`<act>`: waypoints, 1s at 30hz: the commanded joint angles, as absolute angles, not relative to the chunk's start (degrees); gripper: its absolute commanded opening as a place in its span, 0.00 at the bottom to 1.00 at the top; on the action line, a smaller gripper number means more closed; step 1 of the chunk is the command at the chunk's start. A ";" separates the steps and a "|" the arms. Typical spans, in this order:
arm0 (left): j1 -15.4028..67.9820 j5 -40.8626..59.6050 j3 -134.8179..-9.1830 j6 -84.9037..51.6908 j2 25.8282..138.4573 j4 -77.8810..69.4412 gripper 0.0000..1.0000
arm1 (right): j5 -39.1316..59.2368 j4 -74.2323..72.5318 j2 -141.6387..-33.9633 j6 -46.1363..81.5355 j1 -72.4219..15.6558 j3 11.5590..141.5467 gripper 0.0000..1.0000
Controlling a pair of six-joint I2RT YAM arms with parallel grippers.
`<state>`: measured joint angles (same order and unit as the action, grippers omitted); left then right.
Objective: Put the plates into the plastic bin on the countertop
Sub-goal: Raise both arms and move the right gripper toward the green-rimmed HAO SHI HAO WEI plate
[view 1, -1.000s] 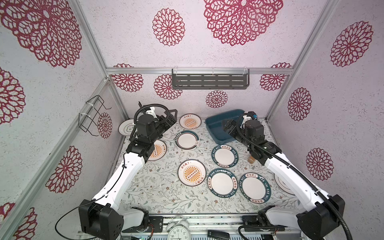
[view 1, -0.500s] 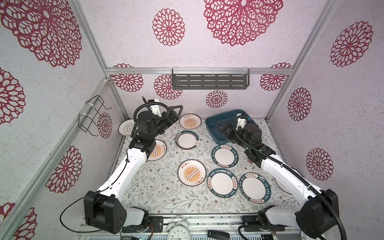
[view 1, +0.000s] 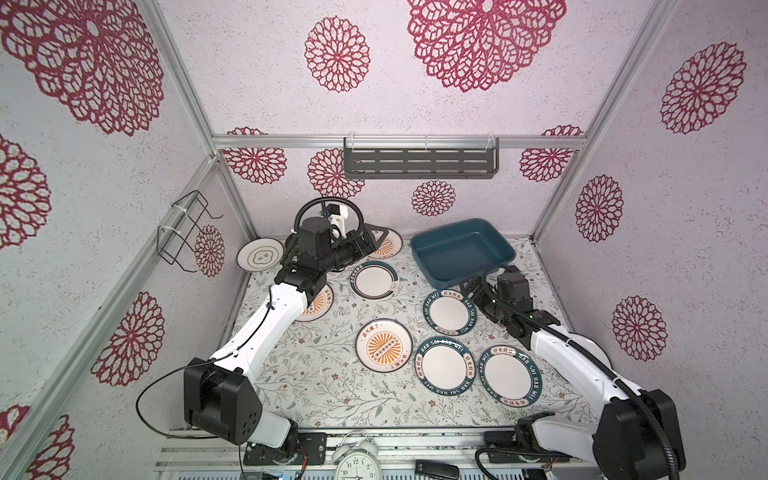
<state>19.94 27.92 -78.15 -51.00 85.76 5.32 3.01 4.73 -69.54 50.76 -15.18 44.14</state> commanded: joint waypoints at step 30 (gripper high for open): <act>26.54 35.27 -95.80 -25.10 107.89 40.11 0.97 | 20.05 -8.43 -82.26 45.83 -8.84 34.21 0.82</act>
<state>26.79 33.85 -95.39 -27.88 106.76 38.85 17.30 -6.31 -81.25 46.98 -9.43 33.52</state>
